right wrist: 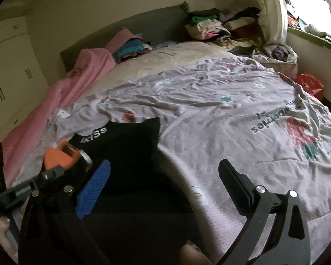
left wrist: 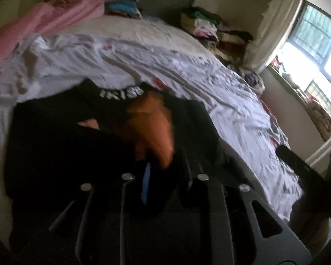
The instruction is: Fold small clothes
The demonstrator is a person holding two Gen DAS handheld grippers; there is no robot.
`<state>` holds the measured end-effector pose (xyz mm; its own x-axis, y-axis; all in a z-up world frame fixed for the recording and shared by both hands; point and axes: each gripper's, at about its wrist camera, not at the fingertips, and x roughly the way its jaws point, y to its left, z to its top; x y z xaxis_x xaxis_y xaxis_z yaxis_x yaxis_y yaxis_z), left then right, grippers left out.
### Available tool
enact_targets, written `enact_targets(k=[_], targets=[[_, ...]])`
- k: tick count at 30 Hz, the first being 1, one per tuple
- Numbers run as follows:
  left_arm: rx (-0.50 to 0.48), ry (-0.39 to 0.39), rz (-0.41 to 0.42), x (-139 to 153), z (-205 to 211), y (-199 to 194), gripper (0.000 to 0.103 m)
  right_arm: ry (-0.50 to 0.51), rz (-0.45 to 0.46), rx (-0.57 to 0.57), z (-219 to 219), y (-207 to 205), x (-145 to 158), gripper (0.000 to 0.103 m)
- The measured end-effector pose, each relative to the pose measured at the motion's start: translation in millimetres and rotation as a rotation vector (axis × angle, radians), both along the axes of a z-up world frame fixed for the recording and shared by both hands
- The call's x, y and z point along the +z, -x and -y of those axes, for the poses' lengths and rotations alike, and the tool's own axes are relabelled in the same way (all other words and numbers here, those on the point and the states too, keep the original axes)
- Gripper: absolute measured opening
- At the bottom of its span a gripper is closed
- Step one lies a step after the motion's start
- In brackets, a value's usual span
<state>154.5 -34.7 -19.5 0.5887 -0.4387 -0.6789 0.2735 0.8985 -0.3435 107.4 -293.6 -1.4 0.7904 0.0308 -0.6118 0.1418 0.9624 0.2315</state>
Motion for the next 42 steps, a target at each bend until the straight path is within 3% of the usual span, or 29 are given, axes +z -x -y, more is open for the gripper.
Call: enact_targets(k=[1, 2, 4, 7, 11, 13, 17, 20, 22, 23, 25, 36, 39, 42], targets=[[-0.024, 0.002, -0.008, -4, 3, 1, 0.026, 0.000, -0.003, -0.002, 1, -1, -1, 0.098], [-0.043, 0.001, -0.012, -6, 4, 2, 0.043, 0.000, -0.011, -0.006, 1, -3, -2, 0.098], [-0.087, -0.001, -0.010, -8, 7, 7, 0.056, -0.001, -0.021, -0.013, 1, -5, -4, 0.098], [-0.081, -0.024, -0.002, -7, 3, 15, 0.062, -0.018, -0.047, -0.009, 0, -11, -11, 0.098], [0.010, -0.086, 0.045, 5, -19, 18, 0.074, -0.050, -0.124, 0.082, -22, -25, -30, 0.098], [0.059, -0.100, 0.064, 13, -33, 18, 0.081, -0.045, -0.159, 0.124, -37, -30, -39, 0.089], [0.146, -0.104, 0.075, 21, -62, 16, 0.082, -0.084, -0.255, 0.191, -69, -45, -65, 0.076], [0.189, -0.092, 0.074, 23, -78, 16, 0.083, -0.098, -0.271, 0.201, -84, -50, -77, 0.042], [0.215, -0.093, 0.076, 25, -87, 15, 0.083, -0.066, -0.260, 0.210, -91, -50, -75, 0.011], [0.224, -0.092, 0.077, 25, -90, 15, 0.083, -0.073, -0.239, 0.231, -92, -49, -70, 0.006], [0.259, -0.084, 0.072, 26, -102, 13, 0.083, -0.063, -0.205, 0.254, -95, -47, -59, 0.006], [0.400, -0.079, 0.043, 29, -146, 2, 0.083, 0.195, 0.096, 0.444, -128, -64, 43, 0.006], [0.416, -0.089, 0.043, 30, -148, -3, 0.083, 0.263, 0.144, 0.443, -125, -74, 52, 0.006], [0.413, -0.110, 0.041, 27, -143, -8, 0.083, 0.285, 0.115, 0.427, -117, -83, 41, 0.006]])
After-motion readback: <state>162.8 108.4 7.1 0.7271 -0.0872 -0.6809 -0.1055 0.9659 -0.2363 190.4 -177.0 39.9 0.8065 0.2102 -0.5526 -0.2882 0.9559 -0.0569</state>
